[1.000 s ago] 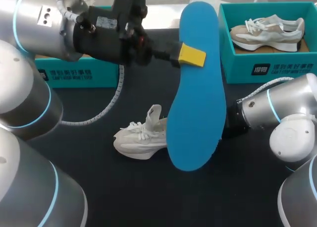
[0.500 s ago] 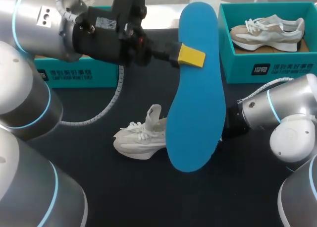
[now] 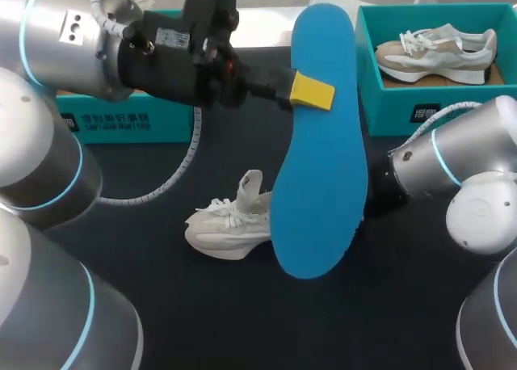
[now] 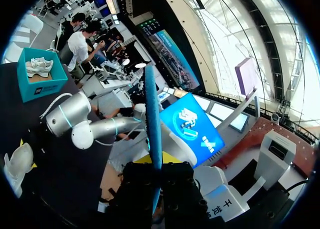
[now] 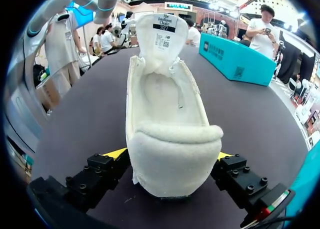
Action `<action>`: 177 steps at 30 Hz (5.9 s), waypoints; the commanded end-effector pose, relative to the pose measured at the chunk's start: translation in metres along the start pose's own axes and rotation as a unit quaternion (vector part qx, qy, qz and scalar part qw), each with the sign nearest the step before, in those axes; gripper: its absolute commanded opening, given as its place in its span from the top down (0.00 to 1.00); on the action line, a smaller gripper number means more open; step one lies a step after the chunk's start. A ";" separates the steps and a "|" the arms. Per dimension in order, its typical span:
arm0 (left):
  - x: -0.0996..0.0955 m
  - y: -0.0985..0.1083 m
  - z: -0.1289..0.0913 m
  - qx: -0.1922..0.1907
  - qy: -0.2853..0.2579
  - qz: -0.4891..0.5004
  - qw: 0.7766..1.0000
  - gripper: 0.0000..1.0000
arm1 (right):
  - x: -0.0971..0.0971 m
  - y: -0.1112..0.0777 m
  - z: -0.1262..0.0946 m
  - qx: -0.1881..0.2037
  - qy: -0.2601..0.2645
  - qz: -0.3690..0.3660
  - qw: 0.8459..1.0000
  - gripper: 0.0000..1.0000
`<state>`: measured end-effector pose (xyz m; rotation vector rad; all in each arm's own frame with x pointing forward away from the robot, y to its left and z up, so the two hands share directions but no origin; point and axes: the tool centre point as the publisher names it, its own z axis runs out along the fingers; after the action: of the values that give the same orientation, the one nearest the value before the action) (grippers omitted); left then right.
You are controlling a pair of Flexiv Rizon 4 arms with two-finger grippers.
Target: Take the shoe out of the shoebox, open the shoe tongue, remove and reinsert the insole, then place the shoe into the shoebox
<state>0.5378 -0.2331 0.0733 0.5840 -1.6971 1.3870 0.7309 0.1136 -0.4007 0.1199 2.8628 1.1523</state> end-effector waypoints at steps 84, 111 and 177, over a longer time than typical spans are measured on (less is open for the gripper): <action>-0.001 0.002 0.000 0.001 0.000 0.000 1.000 1.00 | 0.007 0.038 -0.065 0.283 -0.053 0.074 0.955 0.00; -0.001 0.002 0.000 0.001 0.000 0.000 1.000 1.00 | -0.041 0.059 0.016 0.297 -0.005 0.052 0.953 0.11; -0.001 0.002 0.000 0.001 0.000 0.000 1.000 1.00 | 0.010 0.065 -0.027 0.263 -0.033 0.416 0.870 1.00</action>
<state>0.5377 -0.2330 0.0732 0.5841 -1.6972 1.3870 0.7228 0.1410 -0.3401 1.4312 3.0141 0.2962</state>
